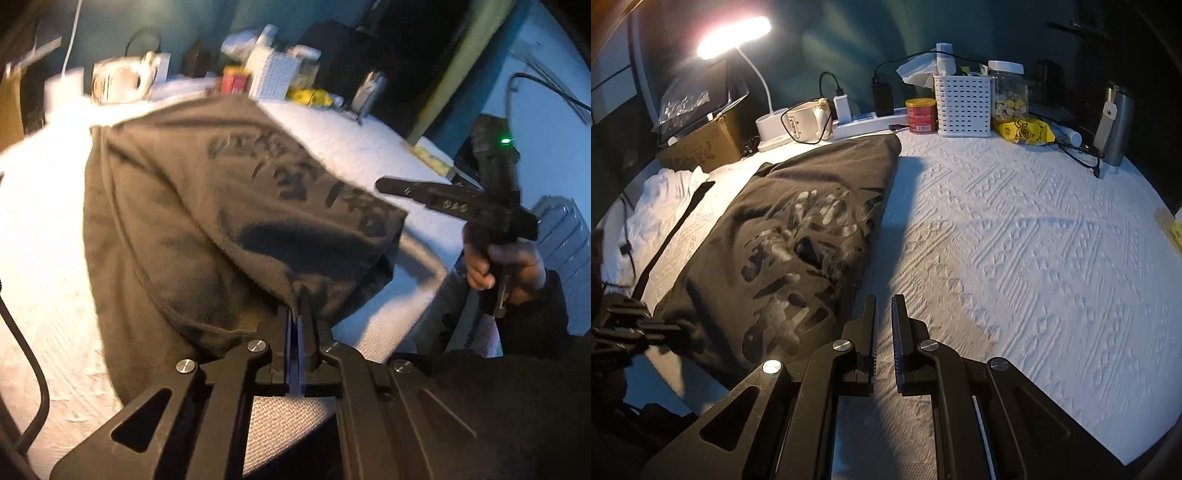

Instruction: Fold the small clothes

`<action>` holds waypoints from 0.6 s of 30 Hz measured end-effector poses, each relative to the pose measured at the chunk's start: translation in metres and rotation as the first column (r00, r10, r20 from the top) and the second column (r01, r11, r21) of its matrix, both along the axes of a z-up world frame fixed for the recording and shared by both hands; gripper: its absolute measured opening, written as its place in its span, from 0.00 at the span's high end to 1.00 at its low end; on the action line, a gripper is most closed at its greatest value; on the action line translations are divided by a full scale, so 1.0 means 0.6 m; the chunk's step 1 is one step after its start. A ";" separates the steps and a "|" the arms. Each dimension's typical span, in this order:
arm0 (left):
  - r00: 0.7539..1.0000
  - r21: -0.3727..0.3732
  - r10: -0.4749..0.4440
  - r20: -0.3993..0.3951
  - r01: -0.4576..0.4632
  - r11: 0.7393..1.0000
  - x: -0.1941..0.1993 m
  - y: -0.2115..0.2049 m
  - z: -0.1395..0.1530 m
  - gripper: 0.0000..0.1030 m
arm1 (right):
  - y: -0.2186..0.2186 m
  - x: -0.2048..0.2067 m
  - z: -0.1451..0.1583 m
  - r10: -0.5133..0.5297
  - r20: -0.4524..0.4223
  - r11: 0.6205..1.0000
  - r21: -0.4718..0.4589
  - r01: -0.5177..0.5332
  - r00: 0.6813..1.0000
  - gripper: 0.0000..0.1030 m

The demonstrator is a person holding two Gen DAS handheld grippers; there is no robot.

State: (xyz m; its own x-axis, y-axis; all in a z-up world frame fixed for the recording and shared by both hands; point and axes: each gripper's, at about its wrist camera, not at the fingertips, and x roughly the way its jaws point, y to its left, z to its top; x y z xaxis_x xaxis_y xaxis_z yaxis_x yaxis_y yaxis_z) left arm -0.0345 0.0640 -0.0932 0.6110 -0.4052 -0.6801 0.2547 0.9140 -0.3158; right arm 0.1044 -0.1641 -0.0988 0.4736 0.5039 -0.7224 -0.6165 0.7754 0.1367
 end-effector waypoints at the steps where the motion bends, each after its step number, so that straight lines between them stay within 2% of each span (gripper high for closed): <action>1: 1.000 0.006 -0.002 0.017 0.002 1.000 -0.005 0.003 0.009 0.99 | 0.000 -0.002 -0.001 0.000 -0.001 1.000 -0.002 0.000 1.000 0.92; 8: 0.995 0.017 0.050 0.082 -0.052 0.999 -0.032 0.056 0.059 0.99 | 0.008 -0.024 -0.005 0.043 -0.025 0.999 -0.016 -0.043 0.999 0.92; 9: 0.995 0.028 0.060 0.084 -0.062 0.998 -0.034 0.065 0.061 0.99 | 0.010 -0.027 -0.007 0.052 -0.035 0.998 -0.019 -0.053 0.998 0.85; 10: 0.994 0.034 0.066 0.084 -0.069 0.997 -0.034 0.071 0.061 0.99 | 0.013 -0.029 -0.008 0.060 -0.044 0.998 -0.019 -0.061 0.997 0.63; 12: 0.994 0.034 0.075 0.075 -0.078 0.996 -0.036 0.084 0.061 0.99 | 0.016 -0.035 -0.008 0.074 -0.061 0.997 -0.002 -0.074 0.995 0.45; 18: 0.997 0.033 0.060 0.046 -0.062 0.998 -0.043 0.096 0.041 0.99 | 0.022 -0.045 -0.018 0.067 -0.102 0.997 0.050 -0.062 0.993 0.45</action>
